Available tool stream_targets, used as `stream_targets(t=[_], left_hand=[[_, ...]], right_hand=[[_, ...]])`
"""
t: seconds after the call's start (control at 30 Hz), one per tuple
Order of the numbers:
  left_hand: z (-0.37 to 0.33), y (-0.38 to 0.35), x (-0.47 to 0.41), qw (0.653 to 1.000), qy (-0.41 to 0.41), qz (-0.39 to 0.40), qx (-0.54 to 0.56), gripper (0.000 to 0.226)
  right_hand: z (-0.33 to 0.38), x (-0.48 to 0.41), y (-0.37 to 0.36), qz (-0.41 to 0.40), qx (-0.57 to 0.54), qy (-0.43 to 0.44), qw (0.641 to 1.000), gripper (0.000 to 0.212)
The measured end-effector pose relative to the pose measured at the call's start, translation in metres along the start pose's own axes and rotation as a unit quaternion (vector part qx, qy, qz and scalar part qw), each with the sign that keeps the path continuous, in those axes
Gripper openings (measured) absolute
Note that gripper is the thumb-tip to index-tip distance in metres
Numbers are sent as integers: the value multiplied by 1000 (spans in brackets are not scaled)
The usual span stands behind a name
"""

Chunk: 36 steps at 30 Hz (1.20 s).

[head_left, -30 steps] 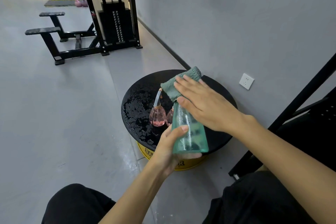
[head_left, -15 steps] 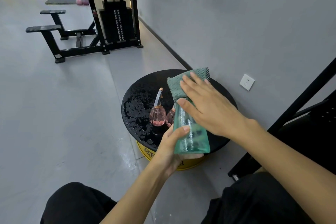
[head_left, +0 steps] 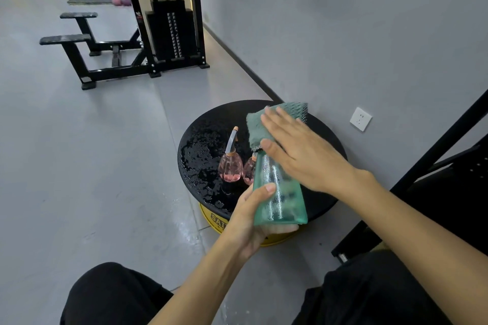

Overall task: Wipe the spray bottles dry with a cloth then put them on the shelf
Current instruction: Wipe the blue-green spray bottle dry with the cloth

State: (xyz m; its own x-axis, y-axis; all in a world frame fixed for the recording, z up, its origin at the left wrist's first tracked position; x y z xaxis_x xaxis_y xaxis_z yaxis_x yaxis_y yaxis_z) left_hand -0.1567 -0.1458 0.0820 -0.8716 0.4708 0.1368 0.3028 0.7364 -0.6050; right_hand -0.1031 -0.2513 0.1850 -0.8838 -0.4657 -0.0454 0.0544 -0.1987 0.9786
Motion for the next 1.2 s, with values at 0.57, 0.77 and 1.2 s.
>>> stream_targets(t=[0.57,0.77,1.2], left_hand=[[-10,2,-2,1000,-10,-6,12,93],[-9,10,0,1000,-12,-2,9,77],[-7,10,1,1000,4,-1,-5,78]], right_hand=[[-18,-9,-6,-52,-54,-28,997,82],[-8,3,-22,-31,-72,-8,997,83],[-2,-8,-12,-24,-38,-18,999,77]])
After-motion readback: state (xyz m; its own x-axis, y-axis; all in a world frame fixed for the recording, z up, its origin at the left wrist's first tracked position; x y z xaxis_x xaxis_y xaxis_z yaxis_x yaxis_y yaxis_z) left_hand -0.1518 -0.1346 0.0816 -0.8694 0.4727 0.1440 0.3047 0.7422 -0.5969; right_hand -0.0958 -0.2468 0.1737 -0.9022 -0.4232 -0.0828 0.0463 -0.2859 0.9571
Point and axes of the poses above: each hand's wrist, its own x-axis away from the middle knuckle, its own y-axis out of the back of the hand, z = x × y, the point moved 3 cm from there along -x, towards the middle knuckle, and after that the axes turned 3 degrees about z, right-handed, at the moved point
